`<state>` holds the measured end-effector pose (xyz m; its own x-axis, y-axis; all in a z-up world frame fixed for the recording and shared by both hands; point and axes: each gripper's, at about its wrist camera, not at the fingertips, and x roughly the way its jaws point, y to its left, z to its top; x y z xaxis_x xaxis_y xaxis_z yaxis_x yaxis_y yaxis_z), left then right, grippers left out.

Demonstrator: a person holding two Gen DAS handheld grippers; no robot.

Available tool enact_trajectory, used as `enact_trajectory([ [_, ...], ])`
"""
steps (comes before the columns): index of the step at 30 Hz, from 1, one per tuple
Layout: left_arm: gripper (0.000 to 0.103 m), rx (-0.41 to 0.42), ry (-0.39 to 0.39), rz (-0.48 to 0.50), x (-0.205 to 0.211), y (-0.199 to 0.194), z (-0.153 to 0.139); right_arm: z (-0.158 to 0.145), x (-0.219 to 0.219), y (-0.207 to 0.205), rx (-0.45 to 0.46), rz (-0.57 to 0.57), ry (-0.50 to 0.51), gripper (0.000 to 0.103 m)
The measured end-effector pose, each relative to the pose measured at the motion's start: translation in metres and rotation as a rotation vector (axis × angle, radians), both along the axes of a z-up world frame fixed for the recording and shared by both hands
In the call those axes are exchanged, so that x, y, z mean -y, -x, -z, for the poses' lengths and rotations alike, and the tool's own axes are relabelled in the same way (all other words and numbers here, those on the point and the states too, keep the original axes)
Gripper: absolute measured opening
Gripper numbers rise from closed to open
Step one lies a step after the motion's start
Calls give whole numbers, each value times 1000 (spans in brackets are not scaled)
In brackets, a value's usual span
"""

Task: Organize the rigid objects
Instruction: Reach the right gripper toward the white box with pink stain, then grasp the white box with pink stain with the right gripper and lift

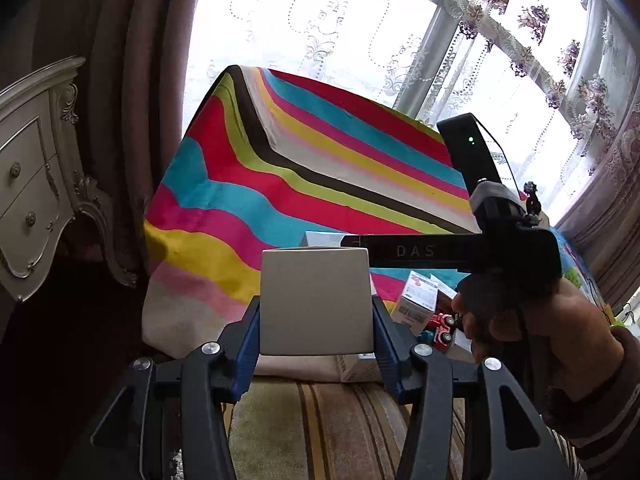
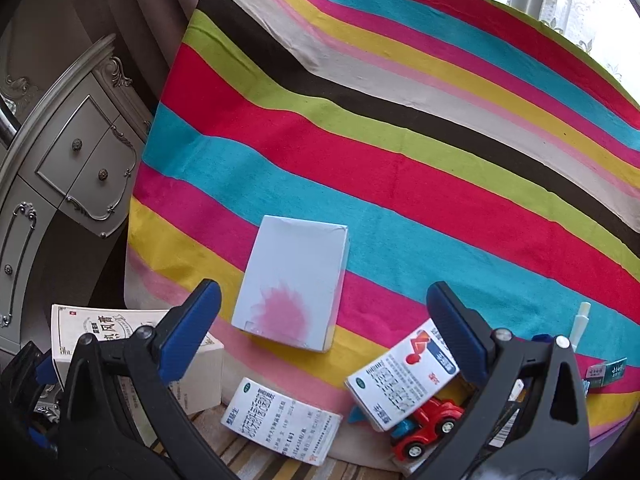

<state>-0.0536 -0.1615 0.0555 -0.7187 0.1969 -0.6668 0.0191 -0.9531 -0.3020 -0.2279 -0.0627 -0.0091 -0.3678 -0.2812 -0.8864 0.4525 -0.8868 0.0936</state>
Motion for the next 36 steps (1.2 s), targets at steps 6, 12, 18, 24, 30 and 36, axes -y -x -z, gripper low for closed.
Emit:
enact_trajectory([
  [6,51,11,5,29,-4,-3,1,15,13,6,25,-5,-25,103],
  [12,51,20,20,38,-6,-5,1,36,21,11,27,-9,-89,95],
  [18,51,24,24,32,-7,-10,-1,22,14,12,15,-52,-17,36],
  [24,51,19,23,29,-12,-13,-4,10,-3,5,16,-54,32,34],
  [30,51,22,26,29,-13,-18,-4,1,1,5,27,24,80,94],
  [36,51,23,26,31,-11,-19,-3,32,36,10,75,-3,-51,94],
])
